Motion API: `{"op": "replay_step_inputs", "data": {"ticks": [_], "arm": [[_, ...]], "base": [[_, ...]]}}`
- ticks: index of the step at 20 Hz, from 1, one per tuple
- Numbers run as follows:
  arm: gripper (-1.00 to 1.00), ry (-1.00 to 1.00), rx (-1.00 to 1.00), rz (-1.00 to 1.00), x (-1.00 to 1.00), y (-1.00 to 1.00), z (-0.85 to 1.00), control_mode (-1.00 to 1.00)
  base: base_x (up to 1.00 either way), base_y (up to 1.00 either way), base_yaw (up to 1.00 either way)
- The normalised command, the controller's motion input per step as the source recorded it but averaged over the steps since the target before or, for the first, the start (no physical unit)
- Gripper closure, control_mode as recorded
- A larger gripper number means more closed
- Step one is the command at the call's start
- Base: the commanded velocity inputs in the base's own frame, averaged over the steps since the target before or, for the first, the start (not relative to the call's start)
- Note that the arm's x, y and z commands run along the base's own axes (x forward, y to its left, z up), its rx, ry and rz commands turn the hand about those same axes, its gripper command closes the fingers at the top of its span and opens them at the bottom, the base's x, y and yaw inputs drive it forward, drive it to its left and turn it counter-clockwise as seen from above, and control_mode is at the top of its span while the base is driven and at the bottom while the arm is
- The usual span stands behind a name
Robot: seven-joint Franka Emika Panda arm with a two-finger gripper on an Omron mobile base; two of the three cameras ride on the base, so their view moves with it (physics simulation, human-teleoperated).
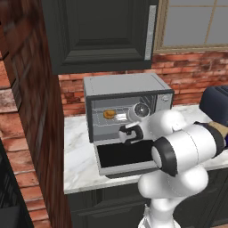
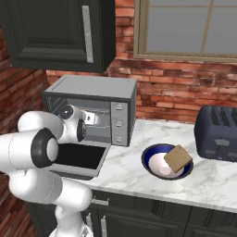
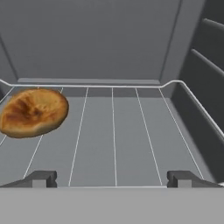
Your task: Pick up the heated bread from the toaster oven and place it in the bowl. Then move the bread bowl to the dining counter.
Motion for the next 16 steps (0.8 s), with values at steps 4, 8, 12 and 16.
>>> {"op": "replay_step_inputs", "data": {"ticks": [4, 8, 12, 16], "arm": [[-1.0, 0.09, -0.02, 0.0, 0.14, 0.0, -0.31, -1.0], [-1.0, 0.17, 0.0, 0.0, 0.14, 0.0, -0.35, -1.0], [-1.0, 0.23, 0.0, 0.0, 0.04, 0.0, -0.36, -1.0], [-1.0, 0.27, 0.0, 0.0, 0.0, 0.0, -0.32, -1.0]], "base": [[0.0, 0.0, 0.0], [0.0, 0.0, 0.0], [0.0, 0.0, 0.0], [0.0, 0.0, 0.0]]}}
